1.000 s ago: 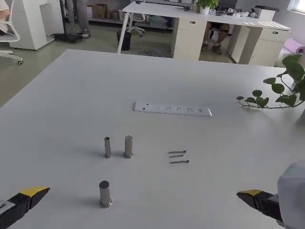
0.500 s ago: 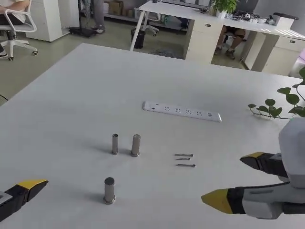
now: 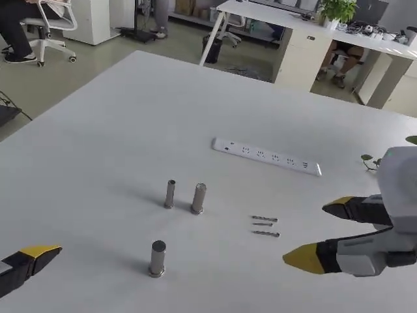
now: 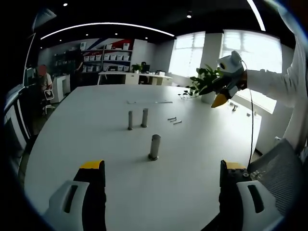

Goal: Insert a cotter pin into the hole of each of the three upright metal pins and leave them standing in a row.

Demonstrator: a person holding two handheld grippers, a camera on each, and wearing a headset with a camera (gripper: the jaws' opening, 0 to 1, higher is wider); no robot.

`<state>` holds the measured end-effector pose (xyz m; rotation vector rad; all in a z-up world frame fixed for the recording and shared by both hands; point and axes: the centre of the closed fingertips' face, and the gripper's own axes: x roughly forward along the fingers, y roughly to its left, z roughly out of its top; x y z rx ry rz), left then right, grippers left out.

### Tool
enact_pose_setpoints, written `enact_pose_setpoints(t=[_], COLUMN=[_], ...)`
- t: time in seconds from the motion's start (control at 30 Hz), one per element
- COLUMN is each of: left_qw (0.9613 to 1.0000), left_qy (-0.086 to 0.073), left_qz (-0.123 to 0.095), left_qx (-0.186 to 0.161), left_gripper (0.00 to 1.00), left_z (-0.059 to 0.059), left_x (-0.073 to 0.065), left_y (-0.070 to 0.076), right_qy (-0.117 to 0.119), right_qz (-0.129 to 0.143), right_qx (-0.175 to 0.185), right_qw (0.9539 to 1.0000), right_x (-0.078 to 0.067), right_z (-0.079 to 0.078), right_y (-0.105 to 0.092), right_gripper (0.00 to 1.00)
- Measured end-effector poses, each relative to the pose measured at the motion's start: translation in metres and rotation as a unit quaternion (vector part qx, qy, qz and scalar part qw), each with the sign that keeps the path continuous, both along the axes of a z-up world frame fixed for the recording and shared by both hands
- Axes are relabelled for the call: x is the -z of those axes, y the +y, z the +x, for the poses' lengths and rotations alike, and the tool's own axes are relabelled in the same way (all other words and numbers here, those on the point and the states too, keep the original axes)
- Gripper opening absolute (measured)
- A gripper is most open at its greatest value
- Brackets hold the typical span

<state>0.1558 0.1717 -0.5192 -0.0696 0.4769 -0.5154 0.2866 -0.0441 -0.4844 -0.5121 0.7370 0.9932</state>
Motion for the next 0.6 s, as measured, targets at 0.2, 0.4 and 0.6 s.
enact_pose_setpoints(t=[0.2,0.4,0.6], left_qw=[0.9998,0.9993,0.9989], left_qy=[0.012,0.016,0.025], left_qz=[-0.012,-0.026,-0.031], left_qx=[-0.014,-0.024,-0.026], left_gripper=[0.99,0.99,0.99], left_z=[0.001,0.003,0.004], left_x=[0.006,0.004,0.006], left_y=[0.007,0.013,0.017], right_qy=[0.017,0.017,-0.006], right_qz=[0.002,0.022,-0.011], right_qx=[-0.008,-0.002,-0.021], right_qw=[0.9998,0.9996,0.9997], right_x=[0.003,-0.006,-0.003], right_z=[0.022,0.046,0.069], right_y=[0.006,0.011,0.010], right_gripper=[0.72,0.63,0.60])
